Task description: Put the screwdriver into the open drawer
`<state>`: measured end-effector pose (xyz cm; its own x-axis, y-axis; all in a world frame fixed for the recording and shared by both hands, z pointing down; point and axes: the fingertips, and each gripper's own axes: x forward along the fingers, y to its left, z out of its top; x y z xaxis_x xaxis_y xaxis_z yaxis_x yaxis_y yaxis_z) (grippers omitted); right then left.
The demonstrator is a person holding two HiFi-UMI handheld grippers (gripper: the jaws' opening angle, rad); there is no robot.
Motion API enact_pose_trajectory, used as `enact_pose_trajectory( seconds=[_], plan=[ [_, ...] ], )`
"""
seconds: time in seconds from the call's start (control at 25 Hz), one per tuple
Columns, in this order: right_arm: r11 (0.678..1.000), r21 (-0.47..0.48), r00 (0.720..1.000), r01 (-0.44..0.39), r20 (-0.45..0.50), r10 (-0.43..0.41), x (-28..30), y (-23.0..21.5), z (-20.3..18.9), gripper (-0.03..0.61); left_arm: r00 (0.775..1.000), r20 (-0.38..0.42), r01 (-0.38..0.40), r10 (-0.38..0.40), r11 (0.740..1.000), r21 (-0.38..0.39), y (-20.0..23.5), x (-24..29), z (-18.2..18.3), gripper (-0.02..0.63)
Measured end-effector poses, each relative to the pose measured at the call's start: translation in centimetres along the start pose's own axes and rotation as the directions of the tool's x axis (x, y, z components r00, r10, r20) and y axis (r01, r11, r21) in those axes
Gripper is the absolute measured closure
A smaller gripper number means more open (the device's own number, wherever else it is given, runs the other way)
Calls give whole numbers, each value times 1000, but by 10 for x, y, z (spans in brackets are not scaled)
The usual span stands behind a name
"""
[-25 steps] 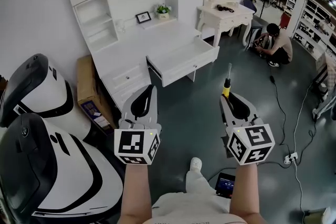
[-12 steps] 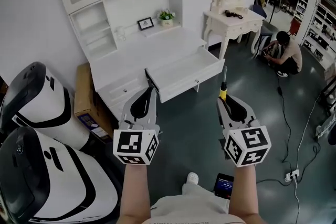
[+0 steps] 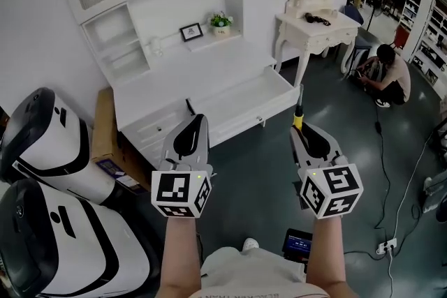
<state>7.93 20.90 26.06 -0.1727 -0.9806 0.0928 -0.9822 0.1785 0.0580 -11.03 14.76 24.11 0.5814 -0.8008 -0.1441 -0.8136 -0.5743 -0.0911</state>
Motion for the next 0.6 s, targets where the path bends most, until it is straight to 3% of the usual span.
enact_pose_trajectory(
  seconds=[0.6],
  plan=[
    [999,33,1000,1,12,-1,41,-35,-7,500,1000,-4,-14,14,1000,1,12,51,-13,604]
  ],
)
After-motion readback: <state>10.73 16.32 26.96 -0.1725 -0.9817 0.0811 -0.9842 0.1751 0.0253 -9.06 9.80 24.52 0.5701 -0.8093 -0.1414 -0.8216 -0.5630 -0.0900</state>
